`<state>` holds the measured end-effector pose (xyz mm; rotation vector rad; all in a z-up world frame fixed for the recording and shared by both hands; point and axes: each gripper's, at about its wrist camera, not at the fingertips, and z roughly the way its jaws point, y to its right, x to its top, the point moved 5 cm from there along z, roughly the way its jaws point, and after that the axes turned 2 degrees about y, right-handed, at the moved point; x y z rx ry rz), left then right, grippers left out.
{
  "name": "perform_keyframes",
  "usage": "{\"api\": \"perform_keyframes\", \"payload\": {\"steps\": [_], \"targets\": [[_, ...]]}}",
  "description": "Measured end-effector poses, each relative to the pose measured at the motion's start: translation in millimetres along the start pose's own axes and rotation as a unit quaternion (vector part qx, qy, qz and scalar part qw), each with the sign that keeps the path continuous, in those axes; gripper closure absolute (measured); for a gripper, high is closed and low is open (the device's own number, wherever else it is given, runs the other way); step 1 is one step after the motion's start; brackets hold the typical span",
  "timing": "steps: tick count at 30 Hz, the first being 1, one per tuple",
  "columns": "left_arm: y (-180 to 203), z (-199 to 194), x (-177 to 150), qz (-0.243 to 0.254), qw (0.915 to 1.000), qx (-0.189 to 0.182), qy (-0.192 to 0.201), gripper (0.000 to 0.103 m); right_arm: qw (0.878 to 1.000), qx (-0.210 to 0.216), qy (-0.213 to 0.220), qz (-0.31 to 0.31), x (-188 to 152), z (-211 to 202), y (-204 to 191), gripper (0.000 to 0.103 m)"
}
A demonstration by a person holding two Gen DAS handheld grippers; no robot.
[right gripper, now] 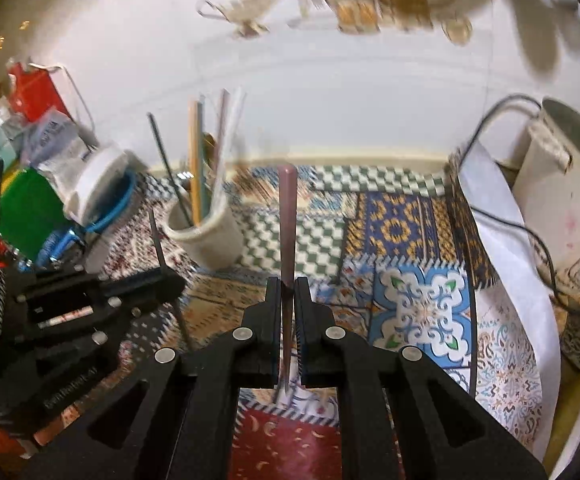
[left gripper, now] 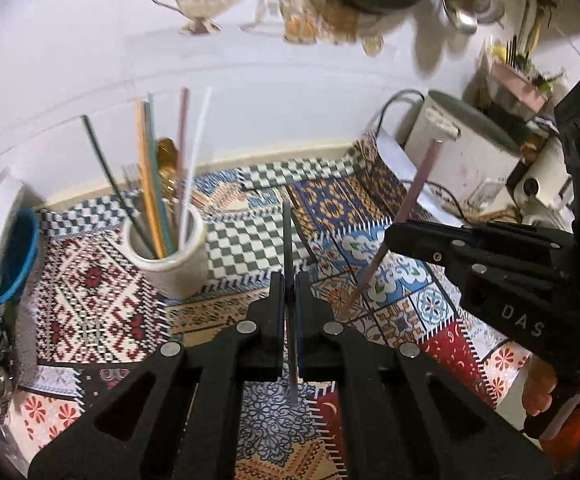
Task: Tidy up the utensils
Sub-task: 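Carry both chopsticks upright over the white cup and lower them in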
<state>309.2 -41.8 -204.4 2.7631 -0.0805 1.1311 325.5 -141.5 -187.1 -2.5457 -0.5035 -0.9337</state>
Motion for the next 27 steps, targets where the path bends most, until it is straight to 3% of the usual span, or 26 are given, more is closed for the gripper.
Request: {"api": "perform_keyframes", "payload": {"steps": [12,21,27], "targets": [[-42.0,-55.1,35.2,-0.027,0.9961,0.038,0.075,0.1,0.998,0.019,0.053,-0.017,41.6,-12.0,-31.9,0.097],[-83.1,-89.9,71.1,-0.056,0.987,0.075,0.131,0.1,0.993,0.037,0.101,-0.041,83.2,-25.8,-57.6,0.097],[-104.0,-105.1,97.9,-0.071,0.9802,0.088,0.163,0.1,0.991,0.051,0.111,-0.057,103.9,-14.8,-69.6,0.097]]}}
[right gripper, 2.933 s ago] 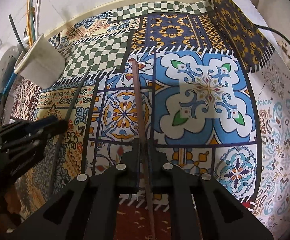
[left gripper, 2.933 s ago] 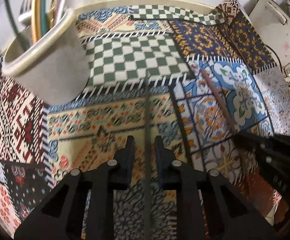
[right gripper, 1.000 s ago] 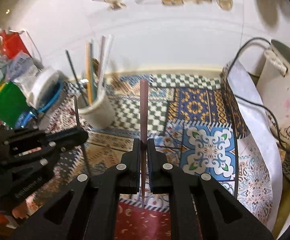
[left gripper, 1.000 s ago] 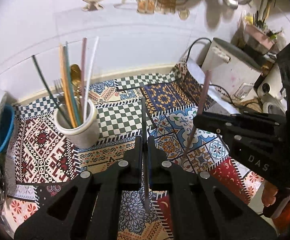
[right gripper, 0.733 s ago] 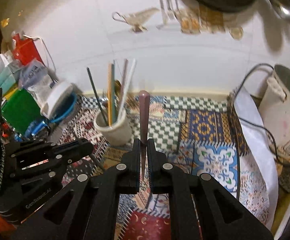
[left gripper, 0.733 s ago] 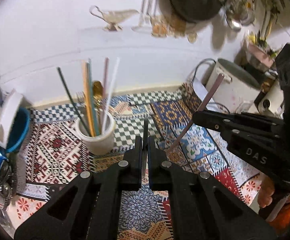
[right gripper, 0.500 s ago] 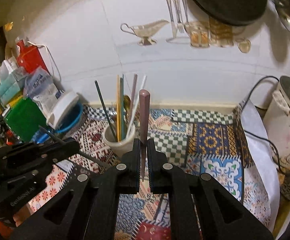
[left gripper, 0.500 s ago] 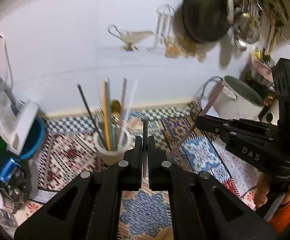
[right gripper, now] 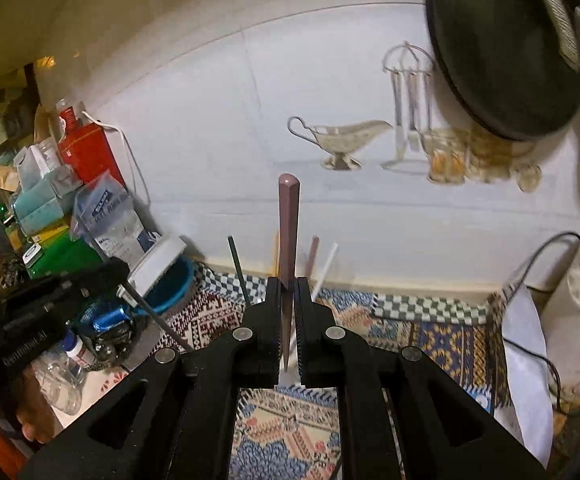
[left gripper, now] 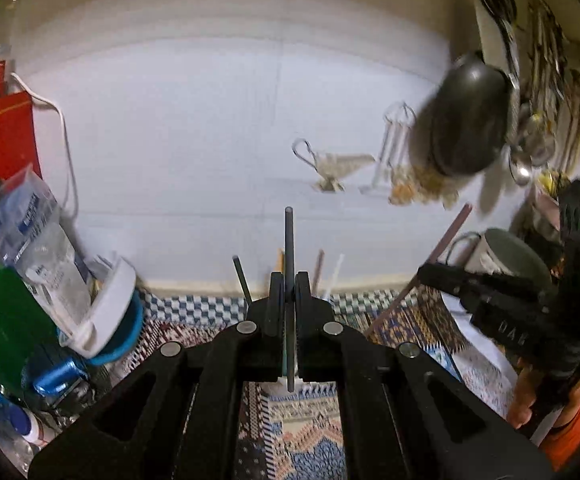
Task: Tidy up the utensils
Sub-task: 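Carry both chopsticks upright over the white cup and lower them in, then open both tools to release the chopsticks into the cup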
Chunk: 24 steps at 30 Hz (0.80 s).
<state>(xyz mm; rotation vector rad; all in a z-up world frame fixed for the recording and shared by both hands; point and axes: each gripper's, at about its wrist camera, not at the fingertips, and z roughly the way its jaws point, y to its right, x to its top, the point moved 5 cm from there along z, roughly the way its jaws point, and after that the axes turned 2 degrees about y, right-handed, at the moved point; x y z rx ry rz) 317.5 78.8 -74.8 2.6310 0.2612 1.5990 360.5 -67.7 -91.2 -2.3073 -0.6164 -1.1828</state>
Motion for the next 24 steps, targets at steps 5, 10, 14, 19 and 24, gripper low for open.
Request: {"api": "perform_keyframes", "payload": {"steps": [5,10,14,19,24], "targets": [[-6.1,8.9,18.4,-0.003,0.9999,0.008,0.015,0.1,1.0,0.013,0.002,-0.008,10.2,14.7,-5.5,0.097],[-8.9,34.1,21.3,-0.006,0.9999,0.012,0.005,0.1,1.0,0.022,-0.006,-0.012,15.3,35.4,-6.3,0.097],[-11.9,63.1,12.1,-0.02,0.9996,-0.005,-0.019,0.1,0.999,0.033,-0.023,-0.008,12.0,53.9,-5.3,0.097],[-16.7,96.3,-6.2,-0.03,0.9979,-0.006,-0.057,0.1,0.998,0.039,-0.05,-0.014,0.1,79.1,-7.1,0.097],[-22.1,122.9,-26.8,-0.034,0.9949,0.0,-0.095,0.1,0.996,0.037,-0.084,-0.021,-16.8,103.7,-6.2,0.097]]}}
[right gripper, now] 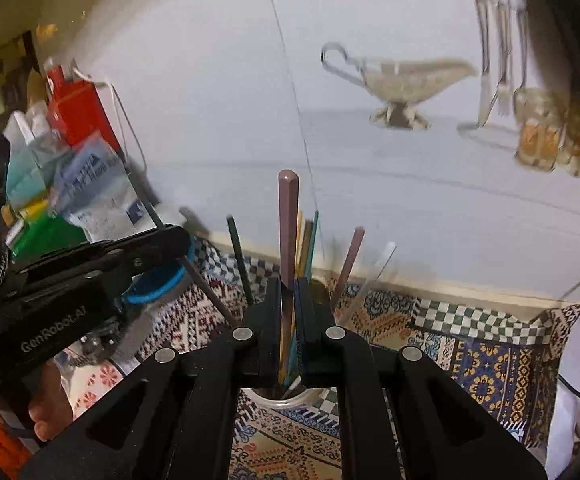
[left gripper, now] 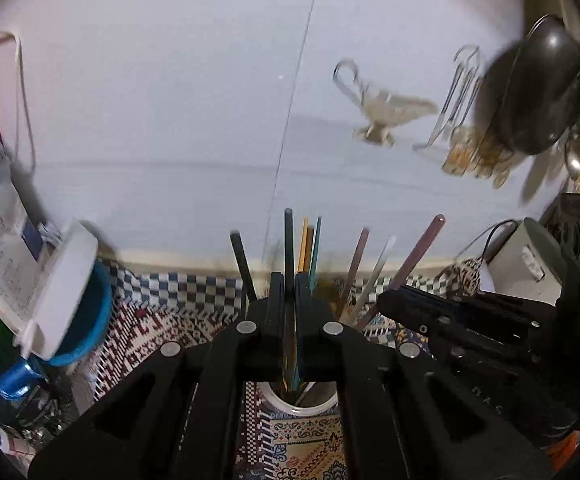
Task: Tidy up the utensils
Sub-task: 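Open both tools to release the chopsticks into the cup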
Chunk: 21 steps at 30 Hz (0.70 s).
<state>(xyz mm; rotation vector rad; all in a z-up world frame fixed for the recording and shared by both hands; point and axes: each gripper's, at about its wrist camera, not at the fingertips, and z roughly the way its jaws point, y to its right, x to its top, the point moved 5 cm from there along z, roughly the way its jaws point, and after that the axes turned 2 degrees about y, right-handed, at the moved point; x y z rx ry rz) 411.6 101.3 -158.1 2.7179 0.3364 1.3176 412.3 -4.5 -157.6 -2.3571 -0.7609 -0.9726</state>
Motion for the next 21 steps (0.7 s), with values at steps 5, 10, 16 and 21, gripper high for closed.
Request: {"api": "perform_keyframes", "payload": {"steps": [5,10,16,21], "targets": [[-5.5,21.9,-13.2,-0.004,0.9996,0.003,-0.028,0.1,0.999,0.003,-0.033,0.002,-11.8,22.7,3.7,0.097],[-6.2,29.5,-19.4,0.001,0.9992,0.014,-0.038,0.099,0.998,0.0,-0.055,-0.005,-23.5,35.7,3.5,0.097],[-5.1,18.3,-15.3,0.002,0.9991,0.022,-0.035,0.099,0.997,0.013,-0.075,-0.009,-31.0,38.3,-1.4,0.097],[1.8,-14.0,-7.8,0.015,0.9993,0.033,-0.006,0.095,0.997,0.019,-0.068,-0.01,-26.7,18.9,-5.7,0.096]]}}
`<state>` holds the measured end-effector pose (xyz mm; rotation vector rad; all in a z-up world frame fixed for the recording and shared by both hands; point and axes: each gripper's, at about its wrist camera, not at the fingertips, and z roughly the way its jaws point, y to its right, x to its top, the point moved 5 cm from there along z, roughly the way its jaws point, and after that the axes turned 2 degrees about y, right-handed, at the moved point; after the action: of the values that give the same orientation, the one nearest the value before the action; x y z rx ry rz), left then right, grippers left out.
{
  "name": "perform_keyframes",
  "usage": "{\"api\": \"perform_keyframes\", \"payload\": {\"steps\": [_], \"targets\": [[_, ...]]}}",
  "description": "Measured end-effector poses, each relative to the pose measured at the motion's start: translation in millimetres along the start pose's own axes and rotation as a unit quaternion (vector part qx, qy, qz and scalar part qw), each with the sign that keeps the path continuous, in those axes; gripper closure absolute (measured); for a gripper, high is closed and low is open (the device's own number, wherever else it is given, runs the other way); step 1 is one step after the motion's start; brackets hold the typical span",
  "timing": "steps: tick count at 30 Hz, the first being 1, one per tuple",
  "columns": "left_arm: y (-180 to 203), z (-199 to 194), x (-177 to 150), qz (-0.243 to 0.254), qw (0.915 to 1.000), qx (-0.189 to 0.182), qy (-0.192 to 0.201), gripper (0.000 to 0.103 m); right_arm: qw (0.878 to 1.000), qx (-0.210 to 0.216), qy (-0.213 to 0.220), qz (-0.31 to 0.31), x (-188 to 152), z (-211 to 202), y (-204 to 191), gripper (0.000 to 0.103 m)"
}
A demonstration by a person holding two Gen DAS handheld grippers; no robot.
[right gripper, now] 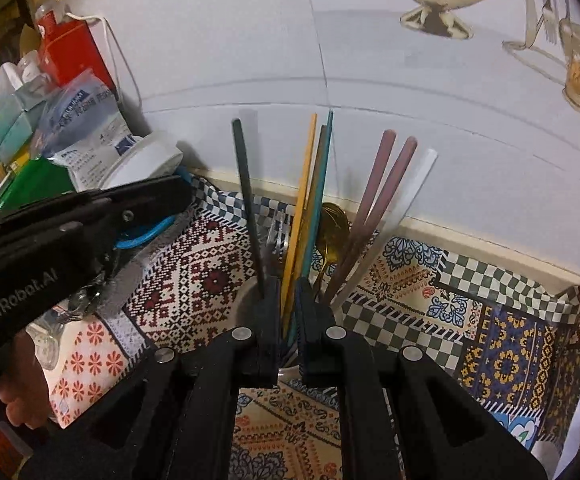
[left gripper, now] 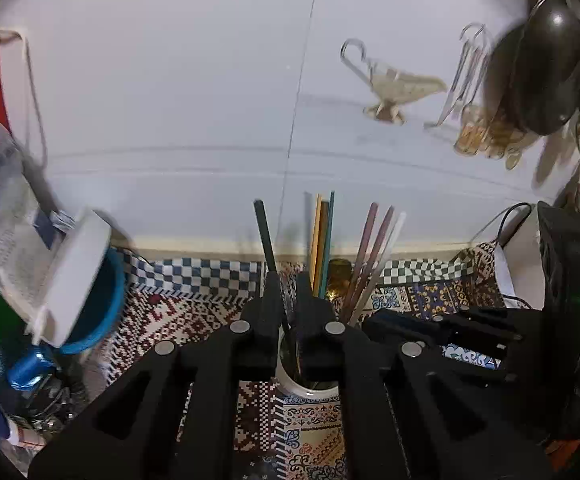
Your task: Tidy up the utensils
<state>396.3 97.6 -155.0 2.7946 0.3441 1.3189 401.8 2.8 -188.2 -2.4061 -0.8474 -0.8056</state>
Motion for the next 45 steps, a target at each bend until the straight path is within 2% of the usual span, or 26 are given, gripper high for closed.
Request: {"api": "perform_keyframes", "payload": {"steps": [6,11,19,22,24,26,27,30,32,35,38,41,45], "targets": [[2.8,-57.4,5.2,-0.001,0.9989,-0.002,0.046,0.088,0.999,-0.006,0.047,0.0,6.1,-57.2,-8.0,0.089],[11.0,-121.2,9.9,0.011,0.9944,-0.01,0.104,0.084,0.993,-0.014,0.117,-0.008,10.1,-127.8,-19.2,0.088],[27.6,-230.6,-1.9,0.039,0.9782,-0.035,0.201,0.081,0.968,-0.033,0.248,-0.017,-2.1,-254.2,-56.6,0.088],[32.3,-268.8,-14.1,0.05,0.9708,-0.046,0.23,0.071,0.958,-0.037,0.282,-0.02,-12.7,-287.4,-73.8,0.086],[33.9,-287.6,-22.8,0.053,0.9671,-0.052,0.243,0.047,0.954,-0.041,0.296,-0.023,-19.9,-302.9,-85.1,0.08],[34.0,-303.8,-32.7,0.055,0.964,-0.044,0.256,0.032,0.95,-0.047,0.309,-0.026,-29.5,-314.0,-94.9,0.068],[35.2,-313.5,-38.7,0.06,0.9617,-0.039,0.265,0.024,0.948,-0.052,0.314,-0.03,-34.9,-320.1,-102.3,0.064],[37.9,-332.8,-51.8,0.069,0.957,-0.029,0.28,0.013,0.944,-0.06,0.323,-0.031,-48.1,-329.0,-112.7,0.043],[38.6,-342.7,-59.4,0.071,0.9551,-0.028,0.286,0.004,0.942,-0.067,0.329,-0.025,-54.9,-330.2,-114.6,0.021],[38.1,-349.4,-68.4,0.069,0.9564,-0.031,0.282,0.002,0.941,-0.075,0.33,-0.022,-63.9,-333.4,-120.5,0.007],[36.6,-353.7,-75.0,0.066,0.9581,-0.034,0.277,0.002,0.94,-0.083,0.329,-0.026,-73.4,-336.4,-128.4,0.002],[33.4,-359.5,-81.4,0.06,0.9585,-0.033,0.277,0.001,0.938,-0.099,0.332,-0.03,-80.8,-342.0,-133.5,0.001],[29.7,-361.1,-85.8,0.048,0.962,-0.034,0.267,0.001,0.937,-0.099,0.335,-0.025,-87.4,-347.0,-138.1,0.001]]}}
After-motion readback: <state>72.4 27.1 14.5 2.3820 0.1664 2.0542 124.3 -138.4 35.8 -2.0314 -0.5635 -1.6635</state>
